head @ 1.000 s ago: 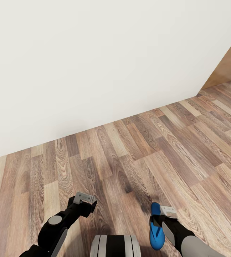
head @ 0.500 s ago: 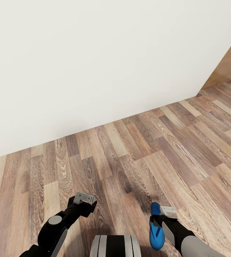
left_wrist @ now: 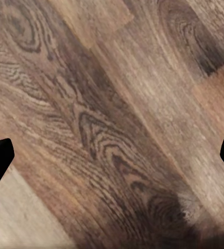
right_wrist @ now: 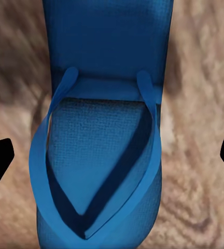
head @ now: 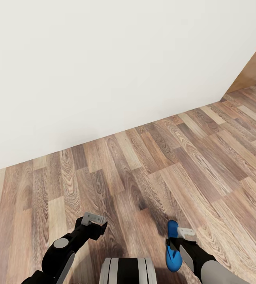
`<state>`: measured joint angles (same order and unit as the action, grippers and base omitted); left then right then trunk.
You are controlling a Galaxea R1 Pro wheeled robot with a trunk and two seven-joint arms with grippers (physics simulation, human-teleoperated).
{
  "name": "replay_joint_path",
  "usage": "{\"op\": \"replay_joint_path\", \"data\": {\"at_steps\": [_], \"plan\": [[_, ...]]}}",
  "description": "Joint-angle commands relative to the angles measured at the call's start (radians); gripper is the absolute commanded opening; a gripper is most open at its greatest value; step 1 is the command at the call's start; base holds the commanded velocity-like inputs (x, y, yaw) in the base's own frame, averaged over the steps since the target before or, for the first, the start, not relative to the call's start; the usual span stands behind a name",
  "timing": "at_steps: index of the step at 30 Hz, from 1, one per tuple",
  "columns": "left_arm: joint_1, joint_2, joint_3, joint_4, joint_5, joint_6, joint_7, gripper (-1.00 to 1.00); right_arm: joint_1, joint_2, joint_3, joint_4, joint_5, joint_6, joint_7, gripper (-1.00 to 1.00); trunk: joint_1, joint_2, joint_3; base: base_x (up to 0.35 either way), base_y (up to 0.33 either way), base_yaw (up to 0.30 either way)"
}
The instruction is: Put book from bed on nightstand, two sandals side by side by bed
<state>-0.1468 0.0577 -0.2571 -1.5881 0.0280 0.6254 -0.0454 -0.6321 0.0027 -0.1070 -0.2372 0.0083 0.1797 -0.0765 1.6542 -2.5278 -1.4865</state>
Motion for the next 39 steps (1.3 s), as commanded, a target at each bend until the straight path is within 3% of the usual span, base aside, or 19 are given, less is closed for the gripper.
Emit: {"op": "replay_joint_path", "data": {"at_steps": [1,39], "plan": [[0.000,0.001,-0.001,-0.001,0.003,0.005,-0.001,1.00,0.000,0.000,-0.003,-0.002,0.001,0.006,-0.002,1.00,0.000,0.000,-0.001,0.000,0.000,0.000],[0.000,0.001,-0.001,-0.001,0.003,0.005,-0.001,1.00,0.000,0.009,-0.003,-0.001,0.002,0.007,-0.002,1.00,0.000,0.000,-0.001,0.000,0.000,0.000]]}}
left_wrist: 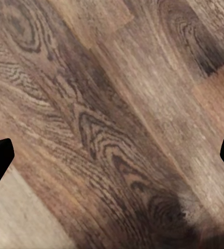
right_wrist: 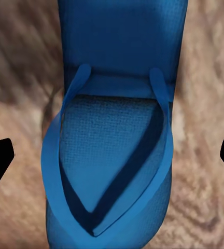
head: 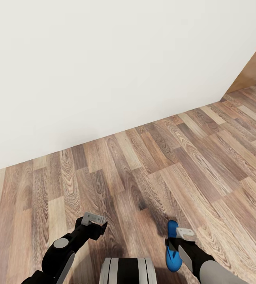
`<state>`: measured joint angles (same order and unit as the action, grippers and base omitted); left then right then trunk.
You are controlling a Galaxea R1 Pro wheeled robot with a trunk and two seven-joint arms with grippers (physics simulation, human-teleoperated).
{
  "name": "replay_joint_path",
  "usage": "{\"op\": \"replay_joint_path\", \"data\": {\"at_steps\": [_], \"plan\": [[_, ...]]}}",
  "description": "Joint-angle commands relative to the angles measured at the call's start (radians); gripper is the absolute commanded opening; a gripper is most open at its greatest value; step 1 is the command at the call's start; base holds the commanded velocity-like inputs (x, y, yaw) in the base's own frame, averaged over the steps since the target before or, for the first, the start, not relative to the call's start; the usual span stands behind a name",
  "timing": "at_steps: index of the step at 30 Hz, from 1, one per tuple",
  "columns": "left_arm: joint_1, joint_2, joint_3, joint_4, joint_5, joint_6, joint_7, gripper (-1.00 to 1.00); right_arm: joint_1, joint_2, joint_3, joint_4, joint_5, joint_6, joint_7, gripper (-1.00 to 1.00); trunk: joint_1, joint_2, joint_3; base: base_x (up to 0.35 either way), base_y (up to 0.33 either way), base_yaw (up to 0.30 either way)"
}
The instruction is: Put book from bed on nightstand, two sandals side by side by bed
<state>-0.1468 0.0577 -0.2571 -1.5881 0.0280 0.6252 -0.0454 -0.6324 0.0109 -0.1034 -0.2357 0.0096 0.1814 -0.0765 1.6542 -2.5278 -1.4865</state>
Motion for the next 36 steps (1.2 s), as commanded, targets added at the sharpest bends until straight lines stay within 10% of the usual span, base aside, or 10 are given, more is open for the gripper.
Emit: {"op": "replay_joint_path", "data": {"at_steps": [1,12,36], "plan": [[0.000,0.001,-0.001,-0.001,0.003,0.005,-0.001,1.00,0.000,0.002,-0.007,-0.002,0.001,0.005,-0.002,1.00,0.000,0.000,-0.001,0.000,0.000,0.000],[0.000,0.001,-0.001,-0.001,0.003,0.005,-0.001,1.00,0.000,0.004,-0.006,-0.002,0.001,0.007,-0.002,1.00,0.004,-0.002,-0.035,0.000,0.000,0.000],[0.000,0.001,-0.001,-0.001,0.003,0.004,-0.001,1.00,-0.001,0.004,-0.005,-0.002,0.001,0.007,-0.002,1.00,0.004,-0.002,-0.035,0.000,0.000,0.000]]}}
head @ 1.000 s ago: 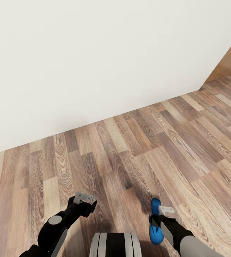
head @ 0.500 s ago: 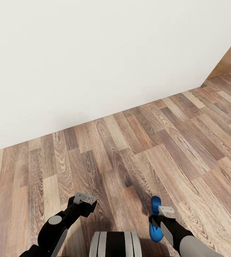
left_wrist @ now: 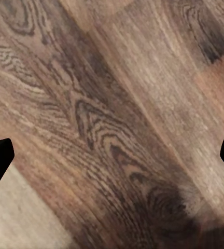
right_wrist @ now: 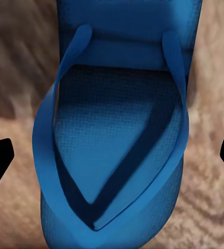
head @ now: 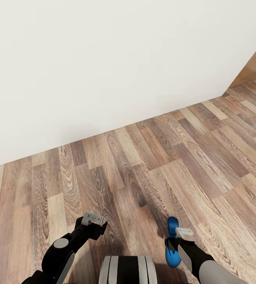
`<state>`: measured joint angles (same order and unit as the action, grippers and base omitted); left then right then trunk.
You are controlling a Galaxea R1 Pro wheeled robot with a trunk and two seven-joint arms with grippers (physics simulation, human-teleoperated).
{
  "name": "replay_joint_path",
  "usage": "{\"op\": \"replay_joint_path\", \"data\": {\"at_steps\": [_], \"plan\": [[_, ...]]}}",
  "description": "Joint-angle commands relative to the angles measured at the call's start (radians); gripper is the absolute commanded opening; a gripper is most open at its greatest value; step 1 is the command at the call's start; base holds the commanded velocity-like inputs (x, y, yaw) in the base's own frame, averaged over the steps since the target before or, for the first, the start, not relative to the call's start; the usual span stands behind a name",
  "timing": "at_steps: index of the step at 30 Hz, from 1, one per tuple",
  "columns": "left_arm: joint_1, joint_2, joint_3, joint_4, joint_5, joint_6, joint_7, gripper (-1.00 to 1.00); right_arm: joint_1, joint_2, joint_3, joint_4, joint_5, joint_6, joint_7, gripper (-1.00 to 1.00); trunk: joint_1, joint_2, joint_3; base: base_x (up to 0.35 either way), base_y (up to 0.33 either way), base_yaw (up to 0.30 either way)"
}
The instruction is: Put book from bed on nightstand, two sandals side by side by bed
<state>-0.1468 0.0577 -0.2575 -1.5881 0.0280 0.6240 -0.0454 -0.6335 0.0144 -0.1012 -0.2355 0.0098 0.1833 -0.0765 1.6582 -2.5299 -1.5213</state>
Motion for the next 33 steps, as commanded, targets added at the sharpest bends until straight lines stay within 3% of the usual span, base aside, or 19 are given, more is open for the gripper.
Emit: {"op": "replay_joint_path", "data": {"at_steps": [1,30,33], "plan": [[0.000,0.001,-0.001,-0.001,0.003,0.005,-0.001,1.00,0.000,0.001,-0.007,-0.002,0.001,0.005,-0.002,1.00,0.000,0.000,-0.001,0.000,0.000,0.000],[0.000,0.001,-0.001,-0.001,0.003,0.005,-0.001,1.00,-0.004,0.001,-0.004,-0.003,0.003,0.007,-0.003,1.00,0.000,0.000,-0.001,0.000,0.000,0.000],[0.000,0.001,-0.001,-0.001,0.003,0.005,-0.001,1.00,-0.004,0.001,-0.003,-0.004,0.003,0.007,-0.003,1.00,0.001,-0.001,-0.012,0.000,0.000,0.000]]}}
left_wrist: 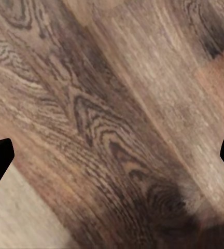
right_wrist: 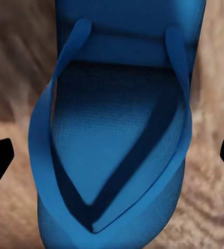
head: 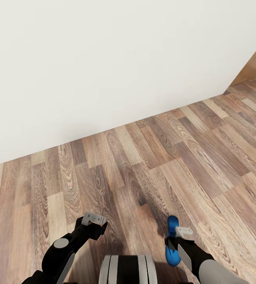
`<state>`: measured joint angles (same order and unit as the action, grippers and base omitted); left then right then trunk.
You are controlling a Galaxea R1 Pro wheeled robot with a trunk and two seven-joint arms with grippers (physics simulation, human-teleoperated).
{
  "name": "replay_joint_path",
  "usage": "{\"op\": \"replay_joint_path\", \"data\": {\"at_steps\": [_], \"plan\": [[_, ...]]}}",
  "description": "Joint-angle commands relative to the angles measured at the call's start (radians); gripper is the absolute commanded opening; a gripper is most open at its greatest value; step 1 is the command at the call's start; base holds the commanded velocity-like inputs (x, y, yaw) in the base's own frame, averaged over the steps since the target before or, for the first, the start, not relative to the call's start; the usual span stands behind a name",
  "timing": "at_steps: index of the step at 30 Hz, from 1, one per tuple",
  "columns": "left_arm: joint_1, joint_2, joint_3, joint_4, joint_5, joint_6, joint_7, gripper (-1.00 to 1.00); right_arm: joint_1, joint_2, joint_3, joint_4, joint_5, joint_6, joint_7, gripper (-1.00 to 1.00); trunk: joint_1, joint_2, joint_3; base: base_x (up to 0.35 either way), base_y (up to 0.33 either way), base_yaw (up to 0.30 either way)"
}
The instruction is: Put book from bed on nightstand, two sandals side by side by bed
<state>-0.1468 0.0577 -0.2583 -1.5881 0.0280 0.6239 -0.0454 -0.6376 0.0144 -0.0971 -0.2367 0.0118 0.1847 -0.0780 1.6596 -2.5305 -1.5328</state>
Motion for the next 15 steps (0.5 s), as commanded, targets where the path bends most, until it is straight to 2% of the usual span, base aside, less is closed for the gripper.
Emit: {"op": "replay_joint_path", "data": {"at_steps": [1,6,15], "plan": [[0.000,0.001,-0.001,-0.001,0.003,0.005,-0.001,1.00,0.000,0.001,-0.006,-0.002,0.001,0.005,-0.002,1.00,0.000,0.000,-0.005,0.000,0.000,0.000],[0.000,0.001,-0.001,-0.001,0.003,0.005,-0.001,1.00,0.000,0.001,-0.005,-0.002,0.002,0.005,-0.002,1.00,0.002,-0.002,-0.024,0.000,0.000,0.000],[0.000,0.001,-0.001,-0.001,0.003,0.005,-0.001,1.00,0.000,0.001,-0.004,-0.003,0.002,0.005,-0.002,1.00,0.002,-0.002,-0.024,0.000,0.000,0.000]]}}
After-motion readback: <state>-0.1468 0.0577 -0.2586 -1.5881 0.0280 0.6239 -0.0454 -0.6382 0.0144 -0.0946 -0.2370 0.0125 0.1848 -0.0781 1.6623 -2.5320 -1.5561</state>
